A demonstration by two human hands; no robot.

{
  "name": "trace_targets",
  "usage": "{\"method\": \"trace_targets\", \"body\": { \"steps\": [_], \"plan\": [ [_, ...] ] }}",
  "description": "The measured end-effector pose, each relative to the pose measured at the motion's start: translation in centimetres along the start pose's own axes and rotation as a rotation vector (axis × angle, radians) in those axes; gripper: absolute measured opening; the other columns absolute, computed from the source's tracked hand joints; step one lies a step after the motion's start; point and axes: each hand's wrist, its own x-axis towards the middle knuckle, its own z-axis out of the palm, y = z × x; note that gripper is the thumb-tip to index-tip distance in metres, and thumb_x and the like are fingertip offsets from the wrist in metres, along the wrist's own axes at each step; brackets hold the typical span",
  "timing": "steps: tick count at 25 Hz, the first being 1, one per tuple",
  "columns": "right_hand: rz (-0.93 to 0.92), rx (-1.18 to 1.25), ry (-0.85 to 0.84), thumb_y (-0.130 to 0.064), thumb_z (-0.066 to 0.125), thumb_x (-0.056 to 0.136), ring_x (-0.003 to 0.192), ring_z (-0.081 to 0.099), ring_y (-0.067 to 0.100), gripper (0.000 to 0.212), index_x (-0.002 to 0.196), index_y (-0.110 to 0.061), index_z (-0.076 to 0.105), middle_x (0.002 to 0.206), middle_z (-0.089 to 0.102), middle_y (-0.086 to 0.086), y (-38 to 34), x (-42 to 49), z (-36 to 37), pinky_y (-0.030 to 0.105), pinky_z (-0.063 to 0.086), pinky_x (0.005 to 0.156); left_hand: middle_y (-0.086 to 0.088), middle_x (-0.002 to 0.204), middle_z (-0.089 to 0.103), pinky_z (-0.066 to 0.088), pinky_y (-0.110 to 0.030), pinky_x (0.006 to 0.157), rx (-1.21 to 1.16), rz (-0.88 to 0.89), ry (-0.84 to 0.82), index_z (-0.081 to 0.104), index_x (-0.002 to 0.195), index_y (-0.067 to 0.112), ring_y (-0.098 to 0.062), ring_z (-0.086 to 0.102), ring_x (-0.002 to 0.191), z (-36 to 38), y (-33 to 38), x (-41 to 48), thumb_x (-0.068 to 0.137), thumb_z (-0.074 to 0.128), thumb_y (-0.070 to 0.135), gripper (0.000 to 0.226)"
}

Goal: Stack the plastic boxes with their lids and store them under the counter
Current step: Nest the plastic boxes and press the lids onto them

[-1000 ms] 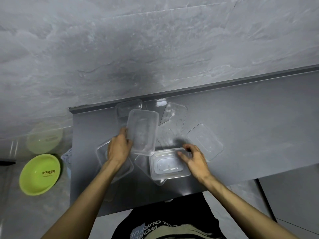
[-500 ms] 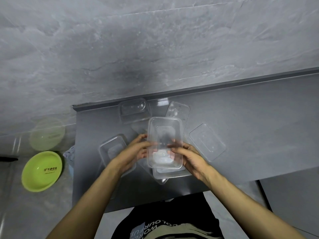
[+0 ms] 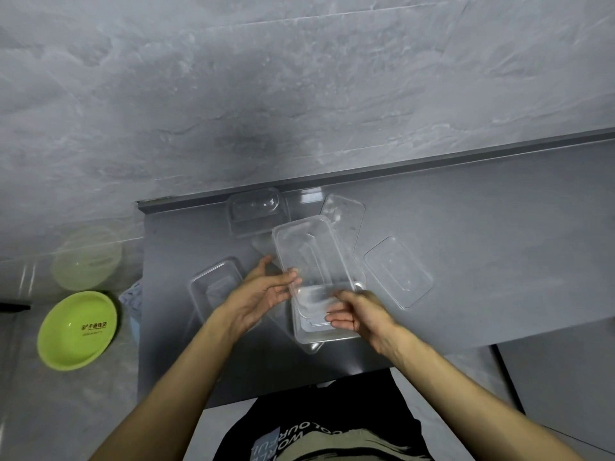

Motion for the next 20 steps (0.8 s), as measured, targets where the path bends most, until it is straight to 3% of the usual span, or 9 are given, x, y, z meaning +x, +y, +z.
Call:
{"method": "trace_targets", "body": {
  "steps": [3,6,8,10,13,15,17,20],
  "plan": [
    [-0.166,-0.386,0.211,-0.012,0.054,0.090,0.041,0.056,0.016,0.015,0.097,-0.006,0.065,0.054,0.061,0.005,-1.1,0.4,-1.2,0.022,0.046,0.042,-0.005,0.123,0.060,0.052,-0.038,0.096,0.302,0.157,0.084,0.035,0.141,0.028,-0.023,0.063,0.109,0.0,0.3,-0.6,0.076,0.074,0.001,0.080],
    [-0.214,-0.863,0.286,-0.030,0.058,0.085,0.067,0.067,0.028,0.024,0.087,-0.009,0.069,0.071,0.071,0.012,-2.3,0.6,-3.0,0.033,0.055,0.066,-0.002,0.107,0.066,0.053,-0.018,0.073,0.874,0.381,0.289,0.059,0.123,0.023,-0.009,0.063,0.086,-0.2,1.1,-0.9,0.078,0.075,0.009,0.050],
    [-0.245,-0.899,0.297,-0.031,0.057,0.085,0.067,0.066,0.030,0.023,0.081,-0.011,0.067,0.069,0.070,0.011,-2.4,0.9,-3.7,0.039,0.055,0.071,-0.017,0.095,0.070,0.053,-0.016,0.057,1.090,0.317,0.251,0.067,0.107,0.009,-0.009,0.064,0.065,-0.2,0.8,-0.9,0.080,0.070,0.003,0.028],
    [-0.306,-0.825,0.346,-0.029,0.058,0.087,0.063,0.063,0.026,0.015,0.082,-0.016,0.064,0.068,0.068,0.007,-2.1,1.2,-4.0,0.040,0.055,0.073,-0.023,0.088,0.070,0.054,-0.018,0.051,1.156,0.189,0.197,0.065,0.096,0.000,-0.012,0.064,0.054,-0.4,-0.3,-0.7,0.080,0.065,-0.002,0.017],
    [-0.318,-0.756,0.394,-0.026,0.057,0.090,0.073,0.065,0.026,0.017,0.102,-0.017,0.064,0.081,0.070,0.005,-0.8,1.8,-4.8,0.040,0.055,0.079,-0.017,0.072,0.068,0.059,-0.027,0.054,1.133,0.040,0.162,0.063,0.083,0.003,-0.016,0.065,0.049,-0.5,-2.3,-0.1,0.084,0.062,0.000,0.004],
    [-0.305,-0.798,0.409,-0.023,0.057,0.089,0.088,0.067,0.029,0.021,0.108,-0.018,0.065,0.095,0.073,0.006,0.2,2.1,-5.4,0.039,0.053,0.085,-0.014,0.065,0.067,0.062,-0.035,0.060,1.119,0.000,0.154,0.060,0.075,0.010,-0.020,0.068,0.051,-0.9,-3.8,0.5,0.087,0.060,0.003,0.014],
    [-0.289,-0.832,0.418,-0.020,0.057,0.088,0.098,0.066,0.030,0.023,0.110,-0.018,0.065,0.103,0.073,0.008,1.0,2.2,-5.9,0.037,0.052,0.089,-0.014,0.068,0.068,0.062,-0.039,0.065,1.104,-0.022,0.149,0.060,0.074,0.013,-0.026,0.071,0.060,-1.1,-5.1,1.1,0.089,0.059,0.006,0.017],
    [-0.280,-0.871,0.429,-0.016,0.057,0.087,0.101,0.066,0.031,0.026,0.112,-0.016,0.064,0.105,0.072,0.010,1.7,2.4,-6.2,0.036,0.052,0.087,-0.012,0.074,0.070,0.062,-0.036,0.062,1.136,-0.006,0.185,0.061,0.081,0.013,-0.021,0.071,0.061,-1.4,-6.3,1.5,0.091,0.059,0.012,0.010]
  ]
}}
